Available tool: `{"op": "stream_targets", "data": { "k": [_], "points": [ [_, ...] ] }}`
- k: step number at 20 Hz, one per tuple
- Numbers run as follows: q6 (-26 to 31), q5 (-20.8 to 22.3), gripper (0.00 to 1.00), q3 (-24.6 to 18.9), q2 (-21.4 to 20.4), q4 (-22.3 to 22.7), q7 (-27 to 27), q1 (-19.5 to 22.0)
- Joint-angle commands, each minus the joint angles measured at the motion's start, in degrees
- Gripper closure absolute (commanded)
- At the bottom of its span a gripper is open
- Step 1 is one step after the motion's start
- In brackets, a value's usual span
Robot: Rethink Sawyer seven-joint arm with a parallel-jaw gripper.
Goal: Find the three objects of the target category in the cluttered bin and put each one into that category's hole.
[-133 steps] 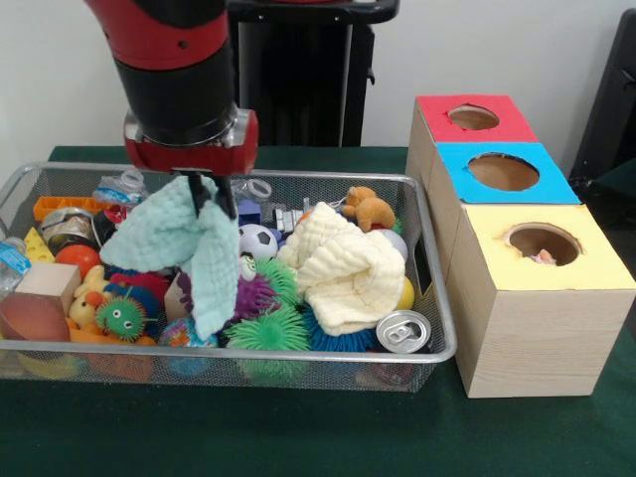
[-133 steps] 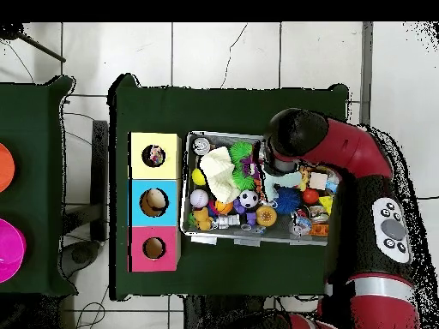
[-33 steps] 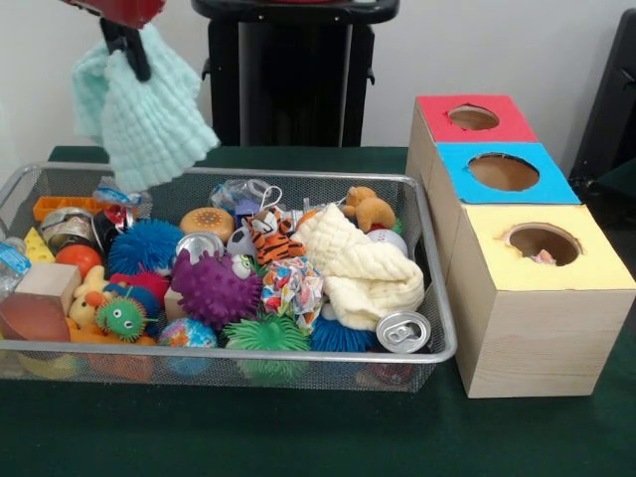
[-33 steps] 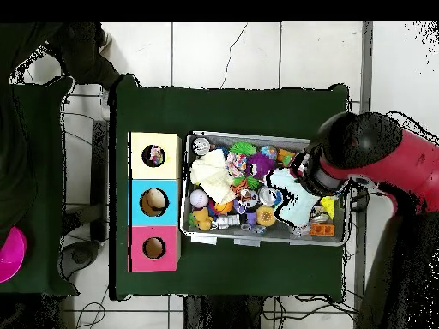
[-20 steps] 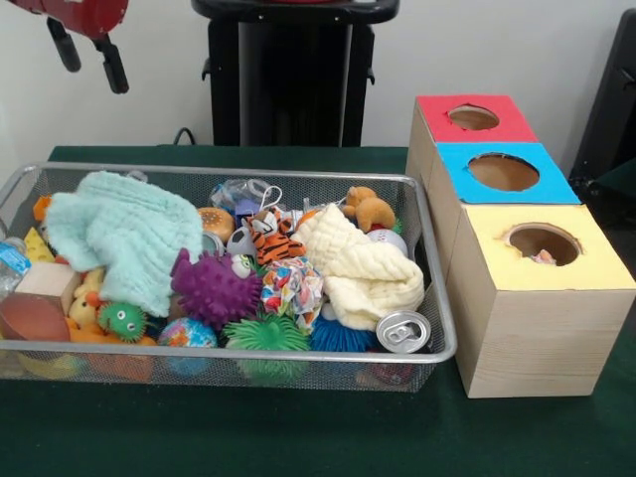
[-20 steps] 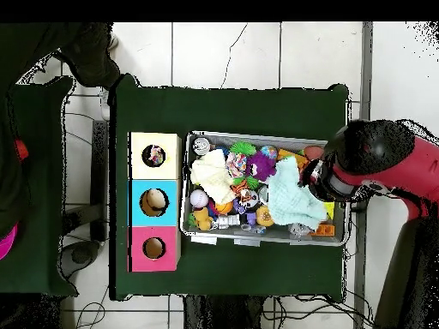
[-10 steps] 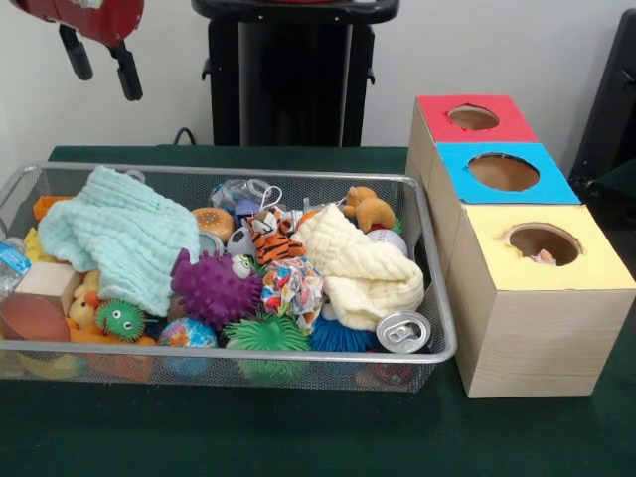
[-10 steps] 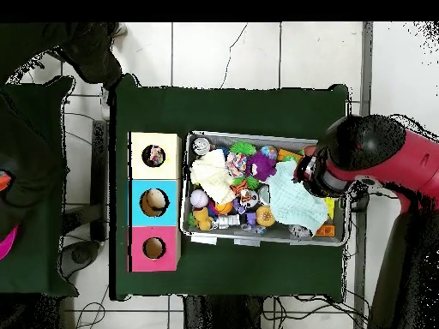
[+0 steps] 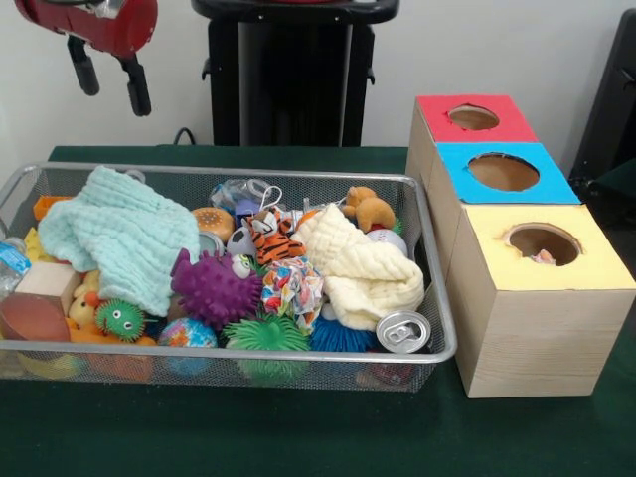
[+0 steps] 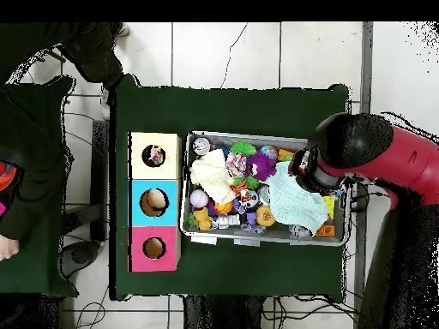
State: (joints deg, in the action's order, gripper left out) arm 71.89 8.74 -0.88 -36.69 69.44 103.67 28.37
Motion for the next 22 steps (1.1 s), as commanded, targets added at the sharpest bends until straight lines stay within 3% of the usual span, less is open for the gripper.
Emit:
{"op": "stream_targets", "data": {
  "k": [1, 22],
  "points": [
    [-6.45, -0.44, 0.0, -5.44, 3.44, 6.13, -0.25, -1.33],
    [-6.13, -4.57, 0.0, -2.8, 6.31, 3.12, 7.63, -6.3]
  ]
}}
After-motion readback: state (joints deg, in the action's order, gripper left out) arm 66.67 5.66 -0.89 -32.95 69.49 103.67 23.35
